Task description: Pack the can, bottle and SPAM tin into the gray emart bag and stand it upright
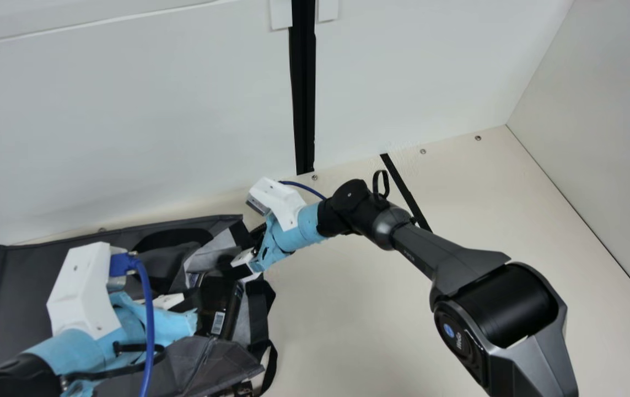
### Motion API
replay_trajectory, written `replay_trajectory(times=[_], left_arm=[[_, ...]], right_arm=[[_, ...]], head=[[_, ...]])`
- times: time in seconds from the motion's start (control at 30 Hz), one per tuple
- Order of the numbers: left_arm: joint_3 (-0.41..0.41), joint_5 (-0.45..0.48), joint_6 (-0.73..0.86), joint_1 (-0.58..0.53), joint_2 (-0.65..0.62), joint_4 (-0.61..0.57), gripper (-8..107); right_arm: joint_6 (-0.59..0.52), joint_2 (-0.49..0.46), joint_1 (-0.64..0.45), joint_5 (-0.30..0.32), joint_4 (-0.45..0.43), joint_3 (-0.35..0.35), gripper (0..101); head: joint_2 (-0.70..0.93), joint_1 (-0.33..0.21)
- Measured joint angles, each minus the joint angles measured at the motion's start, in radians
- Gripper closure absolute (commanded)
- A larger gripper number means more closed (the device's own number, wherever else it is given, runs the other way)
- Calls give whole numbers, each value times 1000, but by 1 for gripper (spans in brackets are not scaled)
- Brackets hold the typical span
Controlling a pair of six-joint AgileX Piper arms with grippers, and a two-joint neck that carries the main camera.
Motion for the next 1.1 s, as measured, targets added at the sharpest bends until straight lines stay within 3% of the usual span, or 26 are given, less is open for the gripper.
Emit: replay_trajectory(times=[0.47, 1.1], left_arm=[[0, 0, 0, 0, 0, 0, 107], [0, 0, 0, 0, 0, 0, 107]], right_arm=[[39, 4, -9, 34, 38, -2, 100], [110, -61, -73, 200, 213, 111, 101]], head=[[0, -2], [0, -2]])
